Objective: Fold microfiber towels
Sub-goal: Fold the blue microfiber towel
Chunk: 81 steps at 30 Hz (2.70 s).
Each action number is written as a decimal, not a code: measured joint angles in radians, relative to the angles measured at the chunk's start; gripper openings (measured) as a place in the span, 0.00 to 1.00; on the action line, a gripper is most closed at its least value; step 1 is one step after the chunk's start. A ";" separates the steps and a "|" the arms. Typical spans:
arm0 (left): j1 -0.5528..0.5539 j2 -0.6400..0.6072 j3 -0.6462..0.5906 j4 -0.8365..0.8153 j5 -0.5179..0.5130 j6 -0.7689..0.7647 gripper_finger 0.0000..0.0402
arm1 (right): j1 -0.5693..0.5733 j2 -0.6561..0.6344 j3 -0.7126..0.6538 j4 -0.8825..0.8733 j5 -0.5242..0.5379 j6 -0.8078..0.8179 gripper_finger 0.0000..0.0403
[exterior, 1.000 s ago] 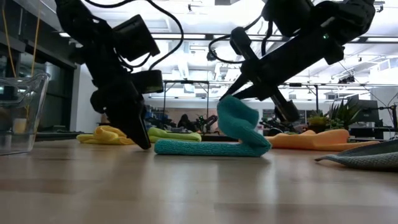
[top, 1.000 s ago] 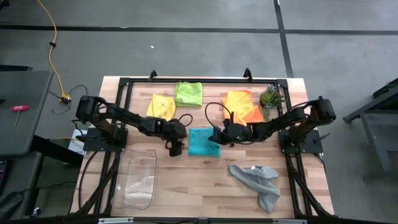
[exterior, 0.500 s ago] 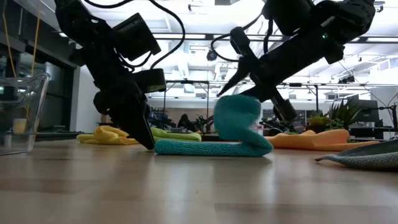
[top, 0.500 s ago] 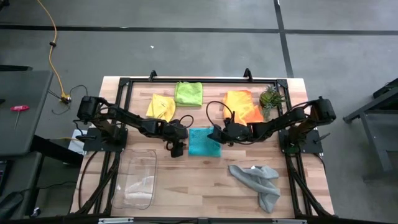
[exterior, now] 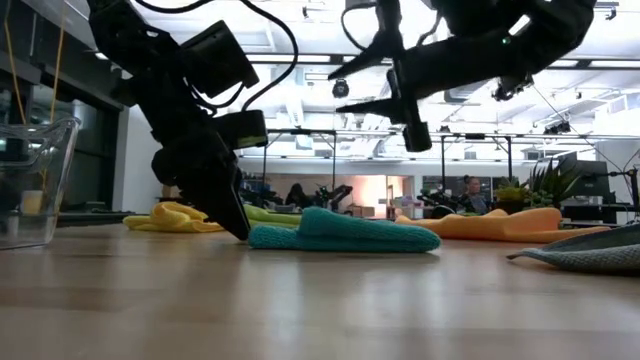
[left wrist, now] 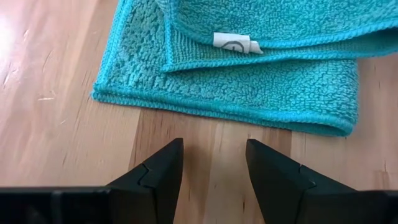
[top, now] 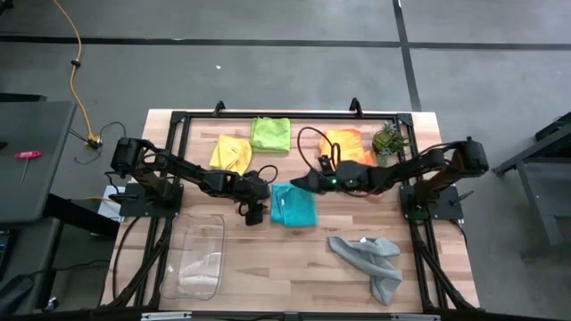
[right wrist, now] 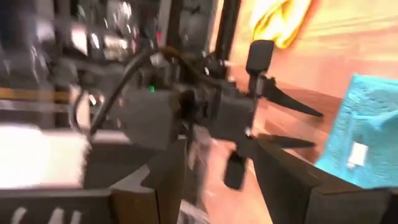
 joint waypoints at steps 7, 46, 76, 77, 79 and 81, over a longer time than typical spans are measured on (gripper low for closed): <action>0.040 -0.057 -0.001 -0.073 0.086 0.026 0.41 | 0.021 -0.086 0.052 -0.345 -0.064 -0.197 0.44; -0.298 0.206 0.365 -0.129 -0.333 0.470 0.41 | 0.013 -0.612 -0.227 -0.913 0.074 -0.379 0.44; -0.277 0.269 0.359 -0.078 -0.257 0.469 0.41 | 0.013 -0.600 -0.227 -0.908 0.076 -0.373 0.44; -0.277 0.274 0.360 -0.066 -0.262 0.475 0.41 | 0.013 -0.600 -0.227 -0.908 0.076 -0.373 0.44; -0.279 0.277 0.360 -0.057 -0.270 0.477 0.41 | 0.013 -0.600 -0.227 -0.908 0.076 -0.367 0.44; -0.286 0.277 0.360 -0.048 -0.293 0.468 0.41 | 0.013 -0.600 -0.227 -0.909 0.076 -0.356 0.44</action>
